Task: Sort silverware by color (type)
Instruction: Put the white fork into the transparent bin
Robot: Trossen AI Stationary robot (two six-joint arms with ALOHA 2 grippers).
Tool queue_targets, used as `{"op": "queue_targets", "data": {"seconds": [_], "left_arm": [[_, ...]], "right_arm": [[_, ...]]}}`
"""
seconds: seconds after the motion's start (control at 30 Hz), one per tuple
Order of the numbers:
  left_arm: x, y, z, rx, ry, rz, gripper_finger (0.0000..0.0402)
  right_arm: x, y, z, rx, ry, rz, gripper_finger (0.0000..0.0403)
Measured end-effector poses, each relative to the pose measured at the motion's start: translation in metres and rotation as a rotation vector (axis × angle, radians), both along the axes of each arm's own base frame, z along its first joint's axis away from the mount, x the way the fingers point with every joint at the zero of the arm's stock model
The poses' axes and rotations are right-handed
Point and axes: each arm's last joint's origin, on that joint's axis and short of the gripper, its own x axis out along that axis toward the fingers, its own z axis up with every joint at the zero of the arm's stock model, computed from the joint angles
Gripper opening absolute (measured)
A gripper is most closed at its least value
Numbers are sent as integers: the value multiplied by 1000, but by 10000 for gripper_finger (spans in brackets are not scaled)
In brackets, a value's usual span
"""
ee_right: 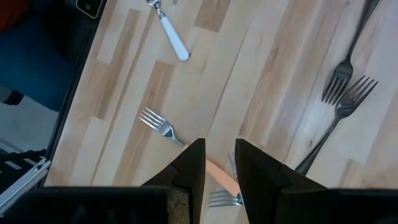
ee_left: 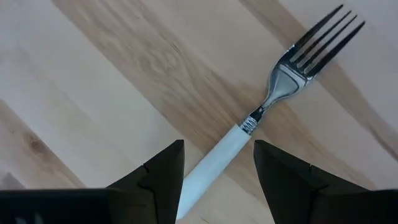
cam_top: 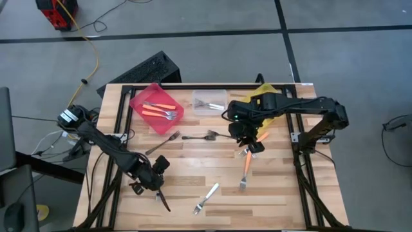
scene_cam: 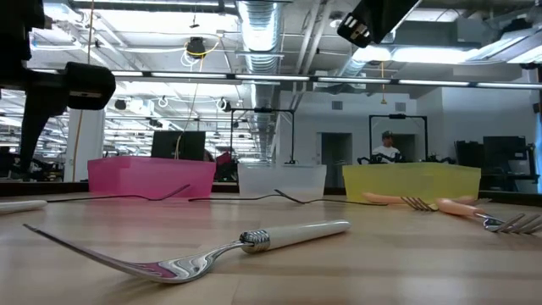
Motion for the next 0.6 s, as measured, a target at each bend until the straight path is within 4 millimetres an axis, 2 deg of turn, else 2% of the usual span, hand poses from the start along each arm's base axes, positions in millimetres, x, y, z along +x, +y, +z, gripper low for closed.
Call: {"op": "queue_targets", "data": {"seconds": [0.4, 0.6], "left_arm": [[3, 0, -15, 70, 66, -77, 180], [3, 0, -16, 88, 59, -133, 180]], "right_arm": [[1, 1, 0, -1, -7, 5, 113], [1, 1, 0, -1, -9, 6, 113]]}}
